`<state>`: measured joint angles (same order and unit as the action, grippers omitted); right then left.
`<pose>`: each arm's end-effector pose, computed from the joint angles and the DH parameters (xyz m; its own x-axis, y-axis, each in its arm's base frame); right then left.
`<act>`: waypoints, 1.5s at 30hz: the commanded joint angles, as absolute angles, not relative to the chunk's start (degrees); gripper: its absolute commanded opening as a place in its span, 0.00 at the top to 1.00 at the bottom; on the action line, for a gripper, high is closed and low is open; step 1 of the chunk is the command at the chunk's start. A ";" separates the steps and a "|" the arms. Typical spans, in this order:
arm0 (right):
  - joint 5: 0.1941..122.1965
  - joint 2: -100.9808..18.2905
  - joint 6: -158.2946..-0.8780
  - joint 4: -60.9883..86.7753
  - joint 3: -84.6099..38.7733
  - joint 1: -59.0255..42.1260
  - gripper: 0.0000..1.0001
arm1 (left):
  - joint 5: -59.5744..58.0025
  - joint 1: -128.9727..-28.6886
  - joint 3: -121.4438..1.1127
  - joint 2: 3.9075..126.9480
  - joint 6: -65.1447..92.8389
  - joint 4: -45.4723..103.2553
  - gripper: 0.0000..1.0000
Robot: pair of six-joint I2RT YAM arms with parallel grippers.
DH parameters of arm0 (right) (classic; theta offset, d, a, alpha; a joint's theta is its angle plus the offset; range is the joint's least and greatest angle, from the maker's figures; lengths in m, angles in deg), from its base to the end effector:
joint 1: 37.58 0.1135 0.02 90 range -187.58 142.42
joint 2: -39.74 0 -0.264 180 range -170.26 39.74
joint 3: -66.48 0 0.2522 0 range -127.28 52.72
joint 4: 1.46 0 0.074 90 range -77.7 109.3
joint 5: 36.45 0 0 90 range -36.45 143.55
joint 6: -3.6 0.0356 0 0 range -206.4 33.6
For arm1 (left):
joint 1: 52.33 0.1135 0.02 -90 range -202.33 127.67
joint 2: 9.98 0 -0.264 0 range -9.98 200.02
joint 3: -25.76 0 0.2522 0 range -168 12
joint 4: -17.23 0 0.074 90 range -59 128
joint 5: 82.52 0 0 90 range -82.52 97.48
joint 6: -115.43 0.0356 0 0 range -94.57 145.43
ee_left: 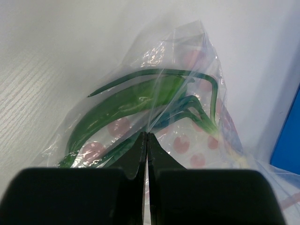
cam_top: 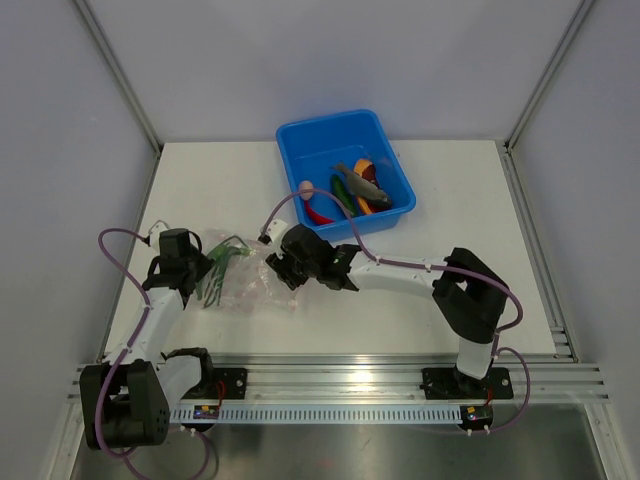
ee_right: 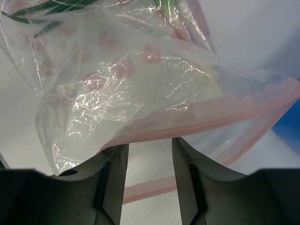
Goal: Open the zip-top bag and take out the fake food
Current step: Pick up the fake vegetable from the zipper food storage bag.
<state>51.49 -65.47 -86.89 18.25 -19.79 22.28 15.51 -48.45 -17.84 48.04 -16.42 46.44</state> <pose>0.2087 0.3569 0.2180 -0.3063 -0.5446 -0.7808 -0.8528 0.5214 -0.0291 0.2027 0.0187 0.1992 -0.4008 -0.6893 -0.6035 -0.5844 0.6997 -0.4111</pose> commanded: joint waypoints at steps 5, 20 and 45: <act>47.58 -68.02 -91.15 15.55 -20.76 22.54 0.51 | 15.30 -48.20 -18.85 48.56 -15.27 44.88 1.00; 53.29 -68.98 -91.15 9.93 -18.56 18.32 0.51 | 13.54 -48.11 -19.20 46.46 -14.21 45.06 0.95; 60.50 -70.56 -92.90 11.51 -19.88 18.23 0.49 | 16.17 -48.20 -17.26 40.20 -15.70 43.04 0.06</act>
